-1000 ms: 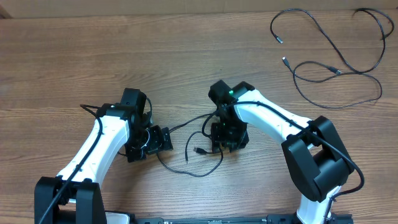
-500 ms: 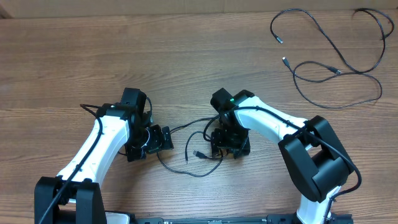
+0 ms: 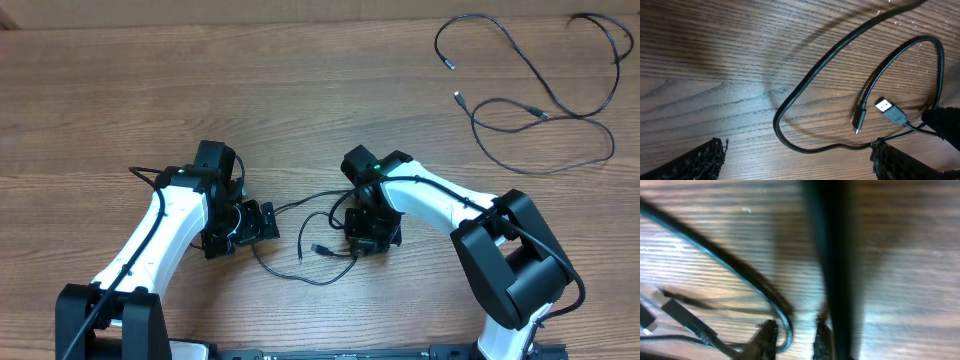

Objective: Untangle cables

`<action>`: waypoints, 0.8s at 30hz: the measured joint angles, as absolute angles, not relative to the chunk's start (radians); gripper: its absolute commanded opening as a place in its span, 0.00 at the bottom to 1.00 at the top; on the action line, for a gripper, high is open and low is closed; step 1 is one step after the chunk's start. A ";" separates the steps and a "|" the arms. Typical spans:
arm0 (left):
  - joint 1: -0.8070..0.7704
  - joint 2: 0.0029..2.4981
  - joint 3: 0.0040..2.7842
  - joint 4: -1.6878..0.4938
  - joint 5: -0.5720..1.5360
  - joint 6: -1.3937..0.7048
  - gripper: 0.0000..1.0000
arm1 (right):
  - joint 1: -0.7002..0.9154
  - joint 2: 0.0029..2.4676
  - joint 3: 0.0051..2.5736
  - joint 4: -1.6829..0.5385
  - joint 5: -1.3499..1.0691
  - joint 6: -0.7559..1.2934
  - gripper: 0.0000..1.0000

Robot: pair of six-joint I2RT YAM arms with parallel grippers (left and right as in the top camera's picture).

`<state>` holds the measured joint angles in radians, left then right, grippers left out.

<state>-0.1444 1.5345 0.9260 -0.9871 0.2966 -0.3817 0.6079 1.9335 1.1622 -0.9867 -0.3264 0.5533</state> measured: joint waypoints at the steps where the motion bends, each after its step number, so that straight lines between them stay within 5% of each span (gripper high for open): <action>1: -0.144 1.534 0.926 -0.987 0.297 -0.382 0.96 | 0.612 1.934 1.162 -0.978 -0.325 0.558 0.17; 8: -0.144 1.534 0.926 -0.987 0.297 -0.382 0.96 | 0.667 1.919 1.162 -0.973 -0.222 0.623 0.04; 24: -0.144 1.534 0.925 -0.990 0.298 -0.382 0.97 | 0.633 1.912 1.244 -1.094 -0.069 0.668 0.04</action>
